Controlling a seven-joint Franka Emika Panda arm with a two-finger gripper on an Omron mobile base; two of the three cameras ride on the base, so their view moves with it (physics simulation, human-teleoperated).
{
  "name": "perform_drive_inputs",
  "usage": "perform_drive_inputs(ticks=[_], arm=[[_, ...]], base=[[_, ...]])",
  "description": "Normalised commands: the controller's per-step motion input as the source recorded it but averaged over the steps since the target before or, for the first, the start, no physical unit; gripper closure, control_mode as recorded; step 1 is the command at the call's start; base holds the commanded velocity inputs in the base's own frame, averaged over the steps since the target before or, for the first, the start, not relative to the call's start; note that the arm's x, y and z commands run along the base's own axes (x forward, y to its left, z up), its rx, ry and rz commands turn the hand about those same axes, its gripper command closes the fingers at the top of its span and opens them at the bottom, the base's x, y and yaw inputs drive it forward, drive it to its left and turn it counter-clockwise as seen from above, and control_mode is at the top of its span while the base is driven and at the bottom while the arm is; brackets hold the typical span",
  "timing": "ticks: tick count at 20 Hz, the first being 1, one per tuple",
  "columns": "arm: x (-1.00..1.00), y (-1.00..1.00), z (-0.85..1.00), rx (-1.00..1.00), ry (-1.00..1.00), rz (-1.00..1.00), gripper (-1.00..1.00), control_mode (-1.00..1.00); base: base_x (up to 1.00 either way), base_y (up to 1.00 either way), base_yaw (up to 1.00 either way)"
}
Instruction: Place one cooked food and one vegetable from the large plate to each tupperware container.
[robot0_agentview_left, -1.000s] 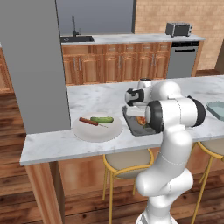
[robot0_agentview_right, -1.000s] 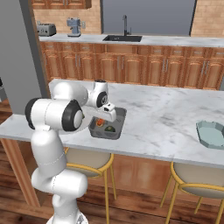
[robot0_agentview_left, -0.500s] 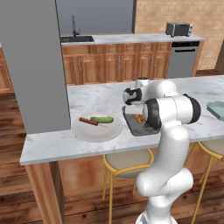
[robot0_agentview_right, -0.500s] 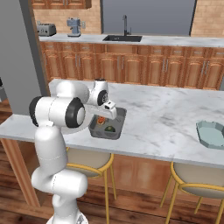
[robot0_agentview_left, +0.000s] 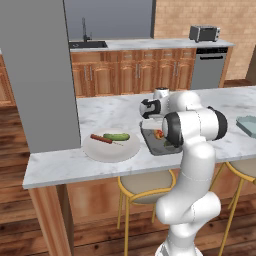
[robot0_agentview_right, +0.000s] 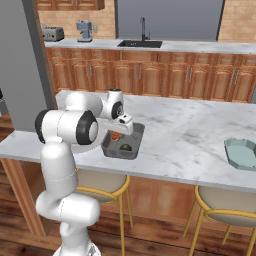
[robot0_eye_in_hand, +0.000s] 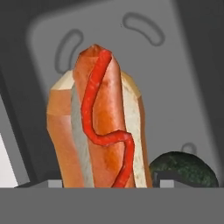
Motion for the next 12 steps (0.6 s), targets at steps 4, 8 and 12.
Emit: perform_drive_inputs(ticks=[4, 8, 12], arm=[[0.0, 0.03, 0.0, 0.0, 0.0, 0.0, -1.0, -1.0], [0.0, 0.0, 0.0, 0.0, 0.0, 0.0, -1.0, -1.0], [0.0, 0.0, 0.0, 0.0, 0.0, 0.0, -1.0, -1.0]], base=[[0.0, 0.0, 0.0], [0.0, 0.0, 0.0], [0.0, 0.0, 0.0]])
